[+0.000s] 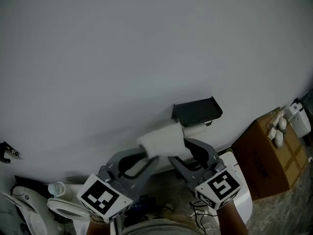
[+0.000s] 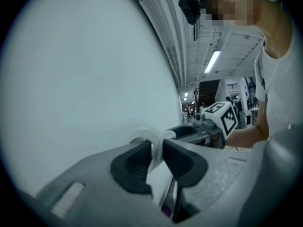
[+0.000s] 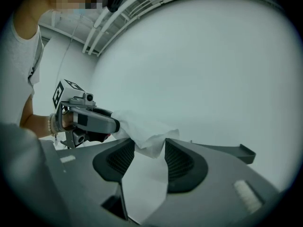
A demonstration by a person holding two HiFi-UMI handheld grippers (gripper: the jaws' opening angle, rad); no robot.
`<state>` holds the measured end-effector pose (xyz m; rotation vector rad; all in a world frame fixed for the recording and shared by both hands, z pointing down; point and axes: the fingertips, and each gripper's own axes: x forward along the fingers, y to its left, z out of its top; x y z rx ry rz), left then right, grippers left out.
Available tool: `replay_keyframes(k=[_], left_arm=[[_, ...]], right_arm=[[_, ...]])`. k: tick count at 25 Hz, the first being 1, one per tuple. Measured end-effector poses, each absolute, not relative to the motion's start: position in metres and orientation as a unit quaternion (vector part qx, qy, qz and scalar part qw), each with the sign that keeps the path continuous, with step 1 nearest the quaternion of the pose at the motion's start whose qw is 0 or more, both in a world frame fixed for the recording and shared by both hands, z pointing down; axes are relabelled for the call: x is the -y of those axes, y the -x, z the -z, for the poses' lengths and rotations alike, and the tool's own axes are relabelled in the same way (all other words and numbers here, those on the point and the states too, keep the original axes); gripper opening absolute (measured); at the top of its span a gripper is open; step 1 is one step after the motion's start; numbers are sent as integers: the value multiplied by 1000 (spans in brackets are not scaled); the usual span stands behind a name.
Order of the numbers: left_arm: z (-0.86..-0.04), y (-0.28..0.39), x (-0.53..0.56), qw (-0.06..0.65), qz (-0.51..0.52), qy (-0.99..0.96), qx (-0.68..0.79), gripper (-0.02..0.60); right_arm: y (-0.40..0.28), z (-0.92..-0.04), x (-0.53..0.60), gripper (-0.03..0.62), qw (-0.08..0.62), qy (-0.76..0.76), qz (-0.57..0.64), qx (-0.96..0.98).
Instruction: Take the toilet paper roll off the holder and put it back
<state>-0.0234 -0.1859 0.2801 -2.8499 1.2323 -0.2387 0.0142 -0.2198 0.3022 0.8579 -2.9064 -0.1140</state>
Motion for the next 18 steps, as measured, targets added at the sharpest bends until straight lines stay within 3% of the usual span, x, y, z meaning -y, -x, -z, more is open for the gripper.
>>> replay_keyframes(k=[18], left_arm=[[-269, -66, 265, 45, 61, 948, -310, 74]], right_arm=[[-110, -291, 292, 202, 75, -399, 55, 912]])
